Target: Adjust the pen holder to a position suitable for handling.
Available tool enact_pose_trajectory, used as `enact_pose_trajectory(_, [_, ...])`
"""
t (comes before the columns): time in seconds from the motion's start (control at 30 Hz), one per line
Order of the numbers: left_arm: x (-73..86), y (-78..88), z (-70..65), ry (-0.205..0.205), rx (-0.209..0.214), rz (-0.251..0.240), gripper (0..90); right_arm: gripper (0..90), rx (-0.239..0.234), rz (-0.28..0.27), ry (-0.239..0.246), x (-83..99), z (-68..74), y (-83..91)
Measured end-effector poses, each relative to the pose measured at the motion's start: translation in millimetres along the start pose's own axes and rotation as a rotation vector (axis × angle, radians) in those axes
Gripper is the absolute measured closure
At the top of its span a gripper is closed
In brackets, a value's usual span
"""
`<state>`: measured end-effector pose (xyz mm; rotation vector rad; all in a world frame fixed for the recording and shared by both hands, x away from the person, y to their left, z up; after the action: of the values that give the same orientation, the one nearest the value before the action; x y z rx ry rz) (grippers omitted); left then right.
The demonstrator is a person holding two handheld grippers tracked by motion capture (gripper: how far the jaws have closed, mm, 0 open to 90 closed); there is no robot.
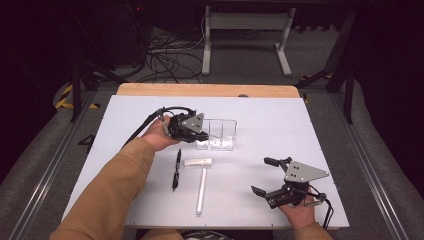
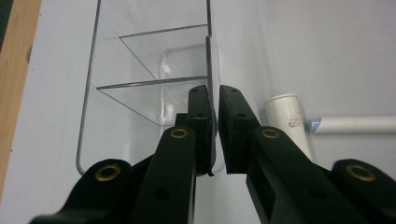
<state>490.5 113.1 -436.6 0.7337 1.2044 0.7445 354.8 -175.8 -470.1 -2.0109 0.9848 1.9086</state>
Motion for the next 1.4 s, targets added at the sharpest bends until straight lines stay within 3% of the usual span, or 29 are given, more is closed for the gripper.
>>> enact_pose_trajectory(0.1, [0.0,0.1,1.5,0.025,-0.008,-0.002,82.8,4.6,-0.002,0.002,0.0,0.2,0.2,-0.1])
enact_pose_trajectory(0.17, [-0.4,0.2,2.6,0.1,0.005,-0.017,82.8,4.6,-0.001,0.003,0.0,0.2,0.2,0.0])
enact_pose_trajectory(0.23, [-0.9,0.6,3.3,0.139,0.022,-0.023,83.6,4.6,-0.002,0.003,0.0,0.3,0.1,0.0])
enact_pose_trajectory(0.4, [-2.1,0.6,4.7,0.182,0.035,-0.033,84.0,4.6,-0.005,0.005,0.0,0.6,0.5,-0.5])
enact_pose_trajectory(0.5, [-1.8,0.9,4.4,0.18,0.032,-0.029,83.5,4.5,-0.006,0.002,0.001,0.4,0.5,-0.4])
enact_pose_trajectory(0.63, [-2.5,1.4,4.8,0.141,0.009,-0.021,82.8,4.5,-0.008,0.004,0.0,0.6,0.7,-0.5])
enact_pose_trajectory(0.83, [-2.5,1.1,2.5,0.098,0.017,-0.005,84.2,4.4,-0.01,0.002,-0.001,0.4,0.7,-0.1])
enact_pose_trajectory(1.07, [-0.6,3.3,3.8,0.076,0.008,0.01,84.0,4.4,-0.015,0.001,-0.007,0.8,0.9,-0.4])
enact_pose_trajectory(1.17, [-0.6,3.2,3.3,0.074,0.004,0.01,83.7,4.3,-0.015,0.001,-0.007,0.9,0.7,-0.4])
enact_pose_trajectory(1.27, [-2.0,4.7,2.7,0.075,-0.029,0.011,81.0,4.2,-0.016,0.002,-0.008,1.2,0.5,-0.5])
enact_pose_trajectory(1.4, [-3.2,12.9,3.0,0.139,-0.045,-0.021,72.8,4.1,-0.02,0.002,-0.009,1.1,0.7,-0.6])
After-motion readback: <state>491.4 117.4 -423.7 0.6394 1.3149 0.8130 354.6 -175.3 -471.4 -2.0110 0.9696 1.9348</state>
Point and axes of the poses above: each handheld gripper's, and its own axes: y roughly backward along the jaws, x roughly out of its underside, z roughly to its left, the point moved 4 cm from there along -y, roughly forward along the jaws, and after that the axes turned 8 degrees about x, right-handed, at the moved point
